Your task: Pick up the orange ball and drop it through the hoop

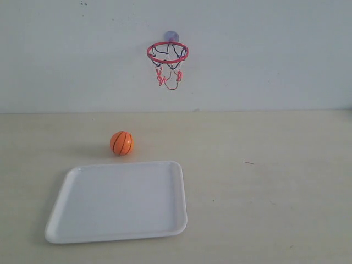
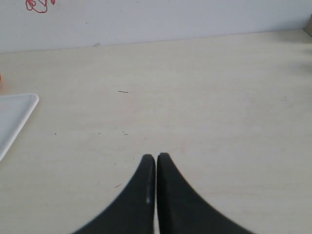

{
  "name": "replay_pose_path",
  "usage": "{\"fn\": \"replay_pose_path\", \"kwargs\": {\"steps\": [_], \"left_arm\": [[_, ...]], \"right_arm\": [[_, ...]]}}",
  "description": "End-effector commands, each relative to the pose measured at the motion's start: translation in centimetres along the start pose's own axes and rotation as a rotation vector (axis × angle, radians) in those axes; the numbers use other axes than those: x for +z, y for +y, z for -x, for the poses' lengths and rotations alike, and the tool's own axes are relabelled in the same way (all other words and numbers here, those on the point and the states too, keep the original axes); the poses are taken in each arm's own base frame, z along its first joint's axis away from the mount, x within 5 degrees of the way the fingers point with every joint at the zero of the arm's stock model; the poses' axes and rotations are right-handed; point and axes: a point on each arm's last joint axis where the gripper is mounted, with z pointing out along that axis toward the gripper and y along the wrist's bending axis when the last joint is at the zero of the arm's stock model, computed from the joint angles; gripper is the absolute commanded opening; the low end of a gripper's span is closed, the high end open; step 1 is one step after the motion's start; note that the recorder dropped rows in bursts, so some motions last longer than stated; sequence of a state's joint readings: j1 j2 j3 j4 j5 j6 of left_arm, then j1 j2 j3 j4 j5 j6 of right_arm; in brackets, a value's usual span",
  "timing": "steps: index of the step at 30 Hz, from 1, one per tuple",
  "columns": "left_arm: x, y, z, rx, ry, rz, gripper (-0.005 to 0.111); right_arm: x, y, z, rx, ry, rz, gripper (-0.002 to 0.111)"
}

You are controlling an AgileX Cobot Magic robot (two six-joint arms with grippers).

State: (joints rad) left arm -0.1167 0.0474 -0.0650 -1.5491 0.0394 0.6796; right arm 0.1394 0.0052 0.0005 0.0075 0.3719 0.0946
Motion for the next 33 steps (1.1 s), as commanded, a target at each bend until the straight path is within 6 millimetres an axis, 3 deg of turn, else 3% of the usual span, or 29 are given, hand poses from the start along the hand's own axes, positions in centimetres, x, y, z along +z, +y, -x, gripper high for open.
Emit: {"fn": "replay_pose_path", "kwargs": {"steps": [1, 4, 11, 18, 22, 33], "left_arm": [[-0.4, 0.2, -0.1, 0.284, -0.016, 0.0, 0.004], [-0.5, 0.5, -0.5, 0.47, 0.043, 0.03, 0.004], [-0.7, 1.8, -1.3, 0.648, 0.165, 0.154, 0.004], [-0.9, 4.1, -3.0, 0.609, 0.275, 0.277, 0.004], [-0.9, 4.1, -2.9, 0.489, 0.244, 0.287, 0.004], [-0.8, 3.8, -2.3, 0.562, 0.183, 0.272, 0.004]], "right_arm": [[0.0, 0.0, 0.1, -0.007, -0.011, -0.001, 0.0], [0.0, 0.0, 0.1, -0.007, -0.011, -0.001, 0.0], [0.0, 0.0, 0.1, -0.007, -0.011, -0.001, 0.0], [0.0, 0.0, 0.1, -0.007, -0.011, -0.001, 0.0], [0.0, 0.0, 0.1, -0.007, -0.011, -0.001, 0.0], [0.0, 0.0, 0.1, -0.007, -0.011, -0.001, 0.0]]}}
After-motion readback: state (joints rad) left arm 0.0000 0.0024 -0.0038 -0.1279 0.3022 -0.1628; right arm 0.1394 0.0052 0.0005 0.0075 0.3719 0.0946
